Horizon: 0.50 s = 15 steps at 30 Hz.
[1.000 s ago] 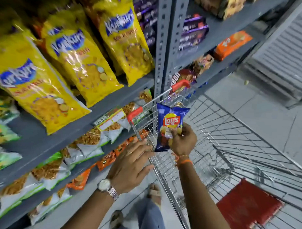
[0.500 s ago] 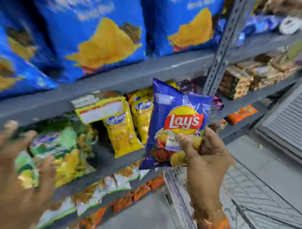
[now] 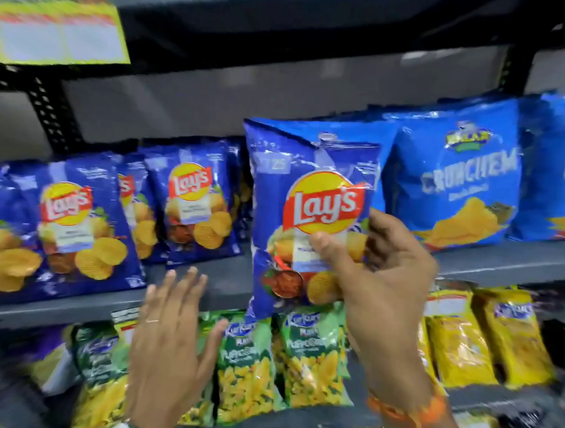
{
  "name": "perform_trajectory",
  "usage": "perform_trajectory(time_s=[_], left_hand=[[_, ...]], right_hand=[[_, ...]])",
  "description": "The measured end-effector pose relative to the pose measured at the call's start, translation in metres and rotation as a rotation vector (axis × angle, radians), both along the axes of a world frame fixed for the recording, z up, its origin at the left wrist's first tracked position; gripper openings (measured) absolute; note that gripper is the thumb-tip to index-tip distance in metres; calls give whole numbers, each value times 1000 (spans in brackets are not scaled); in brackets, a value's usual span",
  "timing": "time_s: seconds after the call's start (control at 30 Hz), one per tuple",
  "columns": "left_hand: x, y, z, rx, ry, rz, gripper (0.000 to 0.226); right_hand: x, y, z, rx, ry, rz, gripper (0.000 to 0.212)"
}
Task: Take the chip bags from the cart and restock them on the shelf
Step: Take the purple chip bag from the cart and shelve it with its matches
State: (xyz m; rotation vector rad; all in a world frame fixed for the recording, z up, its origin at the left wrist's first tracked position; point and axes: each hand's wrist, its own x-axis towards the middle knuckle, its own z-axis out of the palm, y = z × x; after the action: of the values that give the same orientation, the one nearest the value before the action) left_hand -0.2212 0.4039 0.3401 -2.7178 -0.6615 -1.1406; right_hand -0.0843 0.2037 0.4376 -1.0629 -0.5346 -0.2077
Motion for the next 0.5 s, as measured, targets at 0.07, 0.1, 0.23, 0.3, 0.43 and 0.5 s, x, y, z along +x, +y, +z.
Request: perform_trajectory(time_s=[0.07,0.1,0.23,0.3,0.43,0.5], left_hand=[[-9,-1,4,2,27,-3,71],[-12,6,0,9,43,28,71],[-24,24,-13,1,-15,-29,63],[-30,33,-19,-31,-47,-70,62],[-34,40,-23,-35,-71,-106,57],[-33,41,-23,-15,-71,-130,53]], right_hand=[[-6,40,7,-9,-25,25,38],[-8,58,8,-17,-42,22,39],[-19,118,11,-65,-53,-3,40],[-20,142,7,-105,-48,-27,42],[-18,171,-6,-168,-22,-82,41],[-21,177,-10,-186,-30,-102,44]])
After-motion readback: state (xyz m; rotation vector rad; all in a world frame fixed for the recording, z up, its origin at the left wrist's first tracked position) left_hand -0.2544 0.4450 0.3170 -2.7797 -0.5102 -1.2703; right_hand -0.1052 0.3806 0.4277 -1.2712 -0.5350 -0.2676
